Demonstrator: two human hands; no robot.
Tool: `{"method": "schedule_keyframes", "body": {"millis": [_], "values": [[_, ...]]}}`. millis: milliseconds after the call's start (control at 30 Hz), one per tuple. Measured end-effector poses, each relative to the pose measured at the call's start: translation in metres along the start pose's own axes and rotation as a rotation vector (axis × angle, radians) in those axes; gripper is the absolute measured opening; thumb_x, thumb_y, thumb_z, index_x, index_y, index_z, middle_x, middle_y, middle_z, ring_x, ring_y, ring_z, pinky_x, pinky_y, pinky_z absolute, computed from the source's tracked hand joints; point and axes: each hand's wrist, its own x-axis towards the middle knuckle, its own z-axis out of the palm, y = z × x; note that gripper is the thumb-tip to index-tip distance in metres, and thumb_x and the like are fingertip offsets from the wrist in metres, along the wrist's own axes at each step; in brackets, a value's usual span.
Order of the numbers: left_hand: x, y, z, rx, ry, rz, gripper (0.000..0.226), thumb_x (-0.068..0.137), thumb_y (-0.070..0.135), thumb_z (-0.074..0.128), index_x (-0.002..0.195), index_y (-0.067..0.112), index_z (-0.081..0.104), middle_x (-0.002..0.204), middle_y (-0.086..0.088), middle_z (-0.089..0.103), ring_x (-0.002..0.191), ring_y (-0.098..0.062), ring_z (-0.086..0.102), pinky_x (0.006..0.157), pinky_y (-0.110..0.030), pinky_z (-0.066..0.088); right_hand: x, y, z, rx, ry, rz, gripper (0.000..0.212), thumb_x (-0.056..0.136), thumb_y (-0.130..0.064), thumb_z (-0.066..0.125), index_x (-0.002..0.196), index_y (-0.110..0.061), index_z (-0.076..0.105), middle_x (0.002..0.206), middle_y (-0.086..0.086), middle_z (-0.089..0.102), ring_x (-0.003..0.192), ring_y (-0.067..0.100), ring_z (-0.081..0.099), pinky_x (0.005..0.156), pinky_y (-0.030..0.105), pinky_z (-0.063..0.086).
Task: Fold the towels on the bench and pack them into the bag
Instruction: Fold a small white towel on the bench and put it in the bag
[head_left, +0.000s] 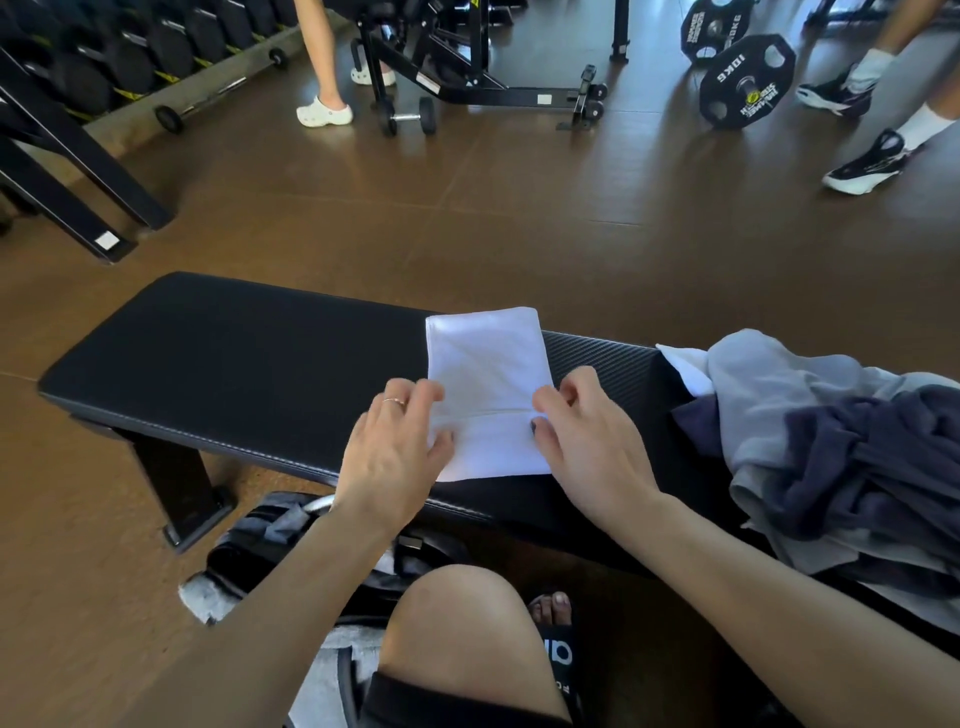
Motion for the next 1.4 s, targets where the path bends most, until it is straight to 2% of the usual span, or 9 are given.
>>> {"method": "schedule_keyframes", "body": {"millis": [100,167,267,367,567,733,900,1167,1400], "values": [[0.005,-0.009,0.007,0.085,-0.009,0.386,0.039,0.073,-0.005,0.077,0.105,0.015,0.066,0.114,-0.005,0.063,0.095,-0.027,0.063,0.078,-0.037,0.055,0.0,0.01,0.004,-0.139,0.066,-0.213,0.016,0.096,-0.021,0.057,0.089,-0.01,0.065,0.101,0.007,0.056,0.083,0.026,0.055,0.073,0.037,0.047],[0.008,-0.01,0.007,0.072,-0.102,0.469,0.039,0.076,-0.006,0.076,0.104,0.017,0.063,0.111,-0.001,0.064,0.093,-0.024,0.064,0.07,-0.033,0.057,0.0,0.015,-0.001,-0.135,0.04,-0.315,0.027,0.1,-0.024,0.046,0.091,-0.01,0.068,0.101,0.006,0.061,0.093,0.027,0.058,0.084,0.039,0.047],[0.009,-0.015,0.0,-0.031,-0.135,0.467,0.013,0.099,0.015,0.055,0.111,0.019,0.059,0.111,0.005,0.062,0.096,-0.017,0.062,0.068,-0.034,0.057,-0.001,0.021,-0.013,-0.105,-0.094,-0.405,0.033,0.093,-0.039,0.052,0.097,-0.01,0.068,0.11,0.006,0.063,0.104,0.027,0.057,0.098,0.037,0.043],[0.005,-0.019,-0.009,-0.067,-0.237,0.443,0.035,0.095,0.043,0.054,0.121,0.021,0.055,0.123,0.009,0.056,0.107,-0.011,0.056,0.08,-0.028,0.054,0.002,0.029,-0.019,-0.135,-0.224,-0.462,0.044,0.084,-0.045,0.055,0.11,-0.012,0.066,0.118,0.003,0.062,0.113,0.024,0.055,0.109,0.036,0.037],[0.004,-0.014,-0.018,0.002,-0.337,0.328,0.059,0.078,0.036,0.068,0.132,0.026,0.046,0.125,0.01,0.053,0.105,-0.013,0.055,0.084,-0.026,0.05,0.009,0.026,-0.017,0.023,-0.117,-0.334,0.026,0.083,-0.029,0.051,0.095,-0.013,0.067,0.089,-0.003,0.068,0.085,0.022,0.062,0.093,0.035,0.046],[0.004,-0.007,-0.025,-0.334,-0.35,0.031,0.024,0.089,0.031,0.07,0.108,0.034,0.056,0.092,0.012,0.063,0.076,-0.009,0.062,0.069,-0.029,0.055,0.011,0.018,-0.023,0.224,-0.147,-0.092,0.019,0.09,-0.03,0.041,0.082,-0.015,0.049,0.056,-0.007,0.045,0.057,0.02,0.047,0.063,0.032,0.032],[0.012,-0.012,-0.031,-0.618,-0.35,-0.17,0.015,0.094,0.037,0.068,0.105,0.035,0.058,0.096,0.011,0.064,0.087,-0.009,0.063,0.08,-0.029,0.055,0.018,0.018,-0.024,0.446,-0.214,0.115,0.013,0.099,-0.033,0.049,0.092,-0.023,0.046,0.058,-0.003,0.052,0.06,0.022,0.052,0.057,0.037,0.038],[0.023,-0.012,-0.013,-0.614,-0.285,-0.428,0.029,0.091,0.055,0.064,0.109,0.033,0.055,0.105,0.001,0.067,0.096,-0.017,0.066,0.084,-0.043,0.06,0.031,0.016,-0.011,0.445,-0.257,0.24,0.028,0.102,-0.041,0.044,0.086,-0.018,0.045,0.065,0.003,0.057,0.067,0.026,0.06,0.061,0.041,0.046],[0.03,0.002,-0.009,-0.455,-0.205,-0.464,0.04,0.089,0.046,0.069,0.113,0.025,0.044,0.088,-0.003,0.058,0.072,-0.017,0.057,0.061,-0.03,0.05,0.037,0.022,-0.002,0.278,-0.267,0.196,0.024,0.101,-0.032,0.046,0.098,-0.011,0.036,0.064,0.011,0.056,0.064,0.036,0.055,0.056,0.04,0.037]]}}
